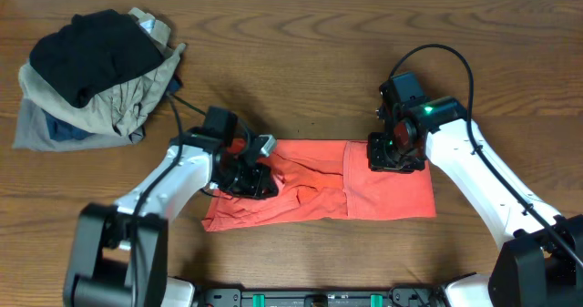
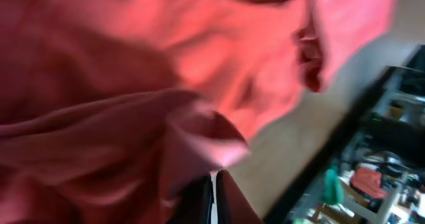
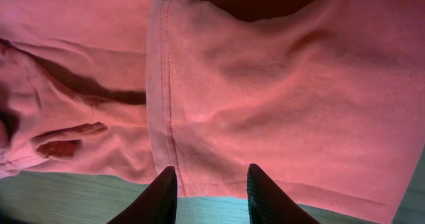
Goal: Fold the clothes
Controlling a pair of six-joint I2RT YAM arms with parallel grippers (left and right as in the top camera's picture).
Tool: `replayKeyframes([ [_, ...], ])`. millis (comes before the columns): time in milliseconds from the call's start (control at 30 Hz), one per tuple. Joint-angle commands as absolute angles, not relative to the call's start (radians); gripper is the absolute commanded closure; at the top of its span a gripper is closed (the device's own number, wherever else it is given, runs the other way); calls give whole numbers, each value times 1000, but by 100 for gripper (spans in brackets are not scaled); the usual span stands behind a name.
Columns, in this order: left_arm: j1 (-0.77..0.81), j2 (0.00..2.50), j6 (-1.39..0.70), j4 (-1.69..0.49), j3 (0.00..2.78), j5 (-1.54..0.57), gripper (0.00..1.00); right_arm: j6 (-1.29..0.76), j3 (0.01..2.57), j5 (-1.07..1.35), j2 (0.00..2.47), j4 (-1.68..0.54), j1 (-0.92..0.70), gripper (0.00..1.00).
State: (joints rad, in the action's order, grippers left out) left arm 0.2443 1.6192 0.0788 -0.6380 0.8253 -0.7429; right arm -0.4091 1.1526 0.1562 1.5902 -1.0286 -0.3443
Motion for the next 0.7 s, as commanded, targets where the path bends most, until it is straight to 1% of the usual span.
replayKeyframes([
  [0,226,1667,61,-613,815,-590,94,-395,1164,146,1588,-1031,-339,67],
  [100,204,1699,-15,-572,815,-504,93,-395,1164,146,1588,-1034,-339,67],
  [200,188,1722,-47,-551,815,-485,93,-395,1164,146,1588,-1039,-339,67],
  [233,186,1724,-47,-551,815,-485,91,-395,1164,146,1588,-1040,-339,67],
  [267,186,1724,-47,-551,815,-485,87,-395,1164,146,1588,-1041,-339,67],
  [367,186,1720,-47,-554,818,-489,83,-395,1164,146,1588,-1040,-339,67],
  [400,186,1715,-47,-561,822,-490,78,-395,1164,146,1588,-1040,-339,67],
  [600,181,1599,-19,-656,904,-530,66,-383,1164,145,1588,-1042,-339,67],
  [633,174,1568,-20,-666,918,-531,61,-383,1164,145,1588,-1042,-339,67],
  [667,165,1536,-20,-673,928,-530,54,-379,1164,146,1588,-1042,-339,67],
])
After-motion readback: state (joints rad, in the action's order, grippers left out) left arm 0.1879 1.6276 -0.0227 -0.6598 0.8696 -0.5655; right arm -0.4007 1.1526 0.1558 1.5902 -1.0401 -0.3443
